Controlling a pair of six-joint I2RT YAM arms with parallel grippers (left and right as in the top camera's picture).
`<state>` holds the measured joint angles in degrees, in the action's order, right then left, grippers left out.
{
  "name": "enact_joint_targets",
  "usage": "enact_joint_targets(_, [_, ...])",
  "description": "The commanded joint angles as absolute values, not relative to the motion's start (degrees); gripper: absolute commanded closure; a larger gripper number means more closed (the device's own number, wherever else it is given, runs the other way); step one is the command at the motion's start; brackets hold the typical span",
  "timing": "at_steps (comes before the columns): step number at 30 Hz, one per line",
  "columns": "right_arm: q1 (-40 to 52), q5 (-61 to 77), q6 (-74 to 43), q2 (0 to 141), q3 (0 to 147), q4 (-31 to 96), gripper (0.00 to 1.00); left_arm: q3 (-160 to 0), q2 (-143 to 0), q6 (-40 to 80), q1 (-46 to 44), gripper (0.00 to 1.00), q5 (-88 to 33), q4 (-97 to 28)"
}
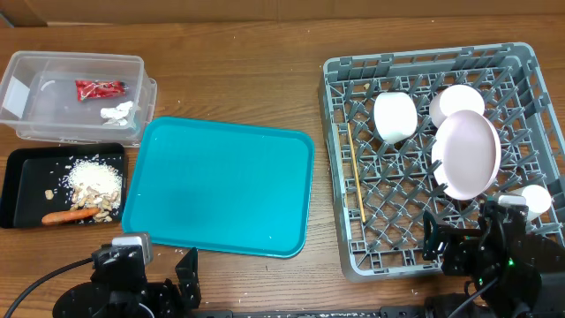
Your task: Sort waste into correct bins and load items into the dishwasher
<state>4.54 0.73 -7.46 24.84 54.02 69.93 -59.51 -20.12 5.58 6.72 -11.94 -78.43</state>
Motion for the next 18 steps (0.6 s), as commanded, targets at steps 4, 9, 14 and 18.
enact_joint_targets(4, [4.5, 0.1, -7.7, 24.4, 54.0, 69.7, 0.0, -59.4, -19.7, 5.8, 6.3, 0.0, -12.1, -78.4])
enact_joint_targets(9, [4.5, 0.0, -7.7, 24.4, 54.0, 69.7, 0.0, -59.4, -19.7, 5.8, 6.3, 0.0, -12.1, -78.4])
enact_joint_targets(14, [4.4, 0.0, -7.7, 23.7, 54.0, 69.7, 0.0, -59.4, -19.7, 5.8, 6.3, 0.0, -12.1, -78.4])
enact_joint_targets(18, [4.4, -0.4, -7.2, 23.4, 54.0, 69.2, 0.0, -59.4, -19.7, 5.8, 6.3, 0.0, -12.1, -78.4])
